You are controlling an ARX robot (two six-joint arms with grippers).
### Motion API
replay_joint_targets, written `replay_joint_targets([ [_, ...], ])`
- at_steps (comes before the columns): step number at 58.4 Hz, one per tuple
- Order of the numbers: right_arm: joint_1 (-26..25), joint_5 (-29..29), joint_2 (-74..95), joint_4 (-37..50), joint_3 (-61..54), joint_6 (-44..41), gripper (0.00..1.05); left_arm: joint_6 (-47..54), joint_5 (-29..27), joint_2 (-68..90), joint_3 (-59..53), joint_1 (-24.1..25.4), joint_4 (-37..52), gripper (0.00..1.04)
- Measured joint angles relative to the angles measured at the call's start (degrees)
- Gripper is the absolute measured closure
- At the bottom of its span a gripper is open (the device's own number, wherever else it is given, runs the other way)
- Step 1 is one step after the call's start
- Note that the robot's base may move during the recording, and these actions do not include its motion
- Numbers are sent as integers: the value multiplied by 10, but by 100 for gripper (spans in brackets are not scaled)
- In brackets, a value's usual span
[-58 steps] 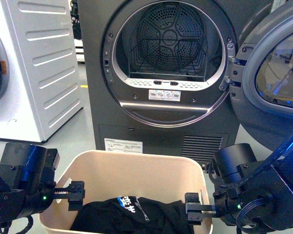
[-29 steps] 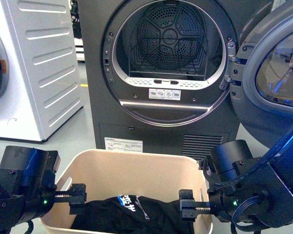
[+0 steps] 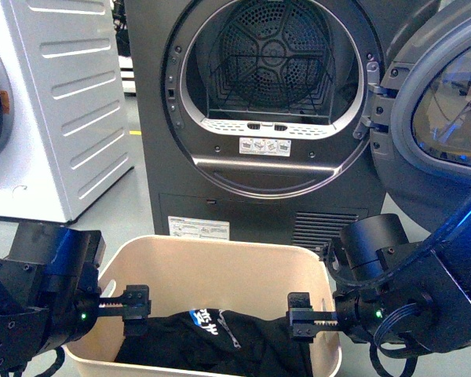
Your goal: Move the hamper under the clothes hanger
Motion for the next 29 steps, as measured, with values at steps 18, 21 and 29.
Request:
replay_joint_targets([
  [18,-5,-4,0,0,0,-4,8,-2,-7,-22,-37,4,10,7],
  [21,-5,-5,0,0,0,-4,8,-2,-9,-26,-42,7,13,7],
  [29,-6,-5,0,0,0,-4,8,1,-9,-25,-50,23,21,7],
])
